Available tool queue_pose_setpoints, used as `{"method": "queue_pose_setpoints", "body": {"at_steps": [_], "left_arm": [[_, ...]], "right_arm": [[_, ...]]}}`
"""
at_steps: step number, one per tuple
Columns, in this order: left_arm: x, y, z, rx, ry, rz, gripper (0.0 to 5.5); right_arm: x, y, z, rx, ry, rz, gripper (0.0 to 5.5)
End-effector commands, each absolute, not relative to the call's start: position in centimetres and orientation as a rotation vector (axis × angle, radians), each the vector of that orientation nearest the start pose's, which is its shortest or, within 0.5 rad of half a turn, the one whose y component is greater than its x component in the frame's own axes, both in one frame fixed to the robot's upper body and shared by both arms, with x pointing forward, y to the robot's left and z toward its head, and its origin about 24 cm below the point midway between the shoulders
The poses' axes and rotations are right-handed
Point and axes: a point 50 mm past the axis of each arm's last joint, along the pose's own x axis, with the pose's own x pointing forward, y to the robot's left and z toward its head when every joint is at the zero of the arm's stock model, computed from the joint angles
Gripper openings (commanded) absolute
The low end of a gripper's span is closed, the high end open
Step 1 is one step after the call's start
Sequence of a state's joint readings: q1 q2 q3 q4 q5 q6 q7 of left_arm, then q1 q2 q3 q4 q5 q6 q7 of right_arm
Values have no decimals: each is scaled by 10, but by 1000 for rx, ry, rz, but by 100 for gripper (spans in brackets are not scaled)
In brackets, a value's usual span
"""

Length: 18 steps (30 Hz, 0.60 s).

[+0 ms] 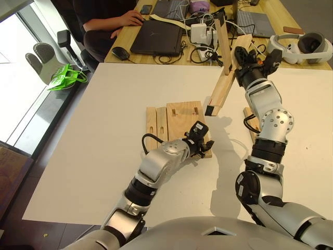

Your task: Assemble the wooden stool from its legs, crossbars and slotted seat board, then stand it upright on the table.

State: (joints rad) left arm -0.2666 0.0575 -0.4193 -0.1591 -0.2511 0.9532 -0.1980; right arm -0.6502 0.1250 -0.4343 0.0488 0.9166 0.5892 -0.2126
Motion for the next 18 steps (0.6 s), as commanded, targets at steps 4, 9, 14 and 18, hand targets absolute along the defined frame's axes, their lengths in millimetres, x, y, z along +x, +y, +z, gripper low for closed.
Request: {"method": "queue_pose_setpoints", "body": {"at_steps": [4,9,14,18], "left_arm": [[275,59,100,-102,387,-564,237],[235,127,108,280,473,-625,237],[183,121,88,413,635,-889,237],[184,109,76,445,655,-908,237]], "right_arm": [[346,-139,181,1065,-16,178,102],[342,-166,185,1061,-83,102,102],[343,-176,190,1059,-114,78,102],[345,-174,197,1059,-117,101,102]]}}
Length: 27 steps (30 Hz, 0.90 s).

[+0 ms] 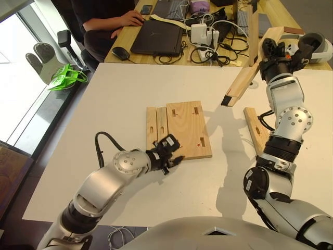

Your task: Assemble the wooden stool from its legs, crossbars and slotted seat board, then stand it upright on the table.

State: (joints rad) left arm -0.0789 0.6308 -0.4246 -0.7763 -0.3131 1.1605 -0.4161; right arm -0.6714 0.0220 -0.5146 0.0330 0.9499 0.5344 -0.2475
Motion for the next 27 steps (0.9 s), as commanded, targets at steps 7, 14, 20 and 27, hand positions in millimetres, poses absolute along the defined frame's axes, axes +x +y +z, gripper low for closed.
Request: {"method": "queue_pose_setpoints", "body": {"at_steps": [7,14,20,27], "left_arm": [[196,82,52,330,696,-908,237],[221,72,50,229,653,-810,237],[245,67,84,48,497,-671,237],[246,104,141,-201,357,-573,237]], "right_arm": [[346,-167,198,1064,-104,124,102],[347,-163,200,1054,-101,145,102],[345,-161,200,1019,-105,164,102],[340,-156,192,898,-126,194,102]]}}
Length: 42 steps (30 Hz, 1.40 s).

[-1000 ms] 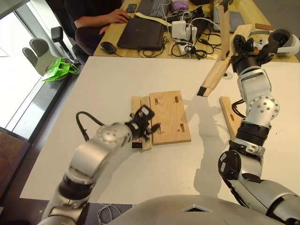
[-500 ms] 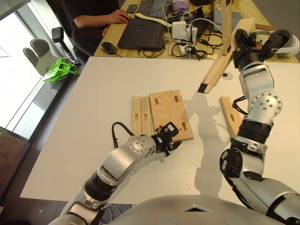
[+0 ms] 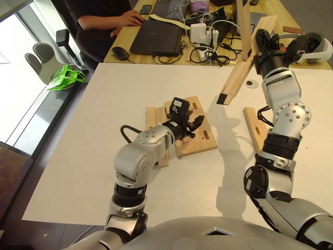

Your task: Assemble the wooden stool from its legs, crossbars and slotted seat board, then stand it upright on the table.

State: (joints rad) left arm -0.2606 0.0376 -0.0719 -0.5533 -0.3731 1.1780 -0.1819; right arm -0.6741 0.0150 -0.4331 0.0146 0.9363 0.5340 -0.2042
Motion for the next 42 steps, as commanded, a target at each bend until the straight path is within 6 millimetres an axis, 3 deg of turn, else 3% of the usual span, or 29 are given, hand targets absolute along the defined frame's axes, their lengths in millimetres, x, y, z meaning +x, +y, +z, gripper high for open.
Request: {"method": "queue_pose_setpoints", "body": {"at_steps": [1,5,11,17,21,31,42], "left_arm": [[246,110,147,-207,349,-565,237],[247,113,158,-206,351,-556,237],[244,81,165,-187,376,-655,237],[246,64,169,-162,371,-675,237],[249,66,160,-84,406,-616,237],[251,68,149,2,424,-558,237],[251,93,138,53,443,-462,237]], "right_arm": [[339,-152,192,836,-130,216,102],[338,-137,191,668,-154,275,102],[335,-97,183,523,-175,407,102],[331,-79,171,516,-178,434,102],[328,-71,172,567,-186,422,102],[321,-68,185,714,-169,384,102],[306,-110,186,689,-98,478,102]]}}
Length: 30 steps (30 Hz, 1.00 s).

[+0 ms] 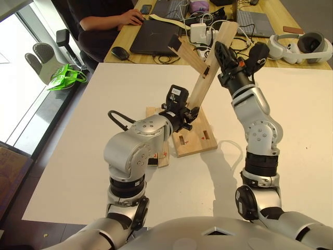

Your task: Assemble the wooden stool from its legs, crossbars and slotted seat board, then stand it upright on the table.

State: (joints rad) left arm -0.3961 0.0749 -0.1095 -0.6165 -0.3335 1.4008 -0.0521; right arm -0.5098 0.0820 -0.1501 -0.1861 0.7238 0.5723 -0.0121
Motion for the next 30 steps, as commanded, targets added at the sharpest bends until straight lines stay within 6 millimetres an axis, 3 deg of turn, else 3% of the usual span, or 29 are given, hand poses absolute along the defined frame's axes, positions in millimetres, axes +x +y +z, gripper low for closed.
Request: {"method": "queue_pose_setpoints", "body": {"at_steps": [1,11,15,25,30], "left_arm": [[251,96,137,57,445,-455,237],[250,111,136,69,442,-396,237],[244,116,132,69,458,-394,237],[233,121,124,41,475,-372,237],[234,116,125,34,462,-385,237]], "right_arm": [[304,-114,187,685,-91,495,102],[292,-140,191,613,-13,626,102],[284,-146,184,539,3,554,102],[255,-156,141,439,62,296,102],[255,-153,131,439,39,241,102]]}}
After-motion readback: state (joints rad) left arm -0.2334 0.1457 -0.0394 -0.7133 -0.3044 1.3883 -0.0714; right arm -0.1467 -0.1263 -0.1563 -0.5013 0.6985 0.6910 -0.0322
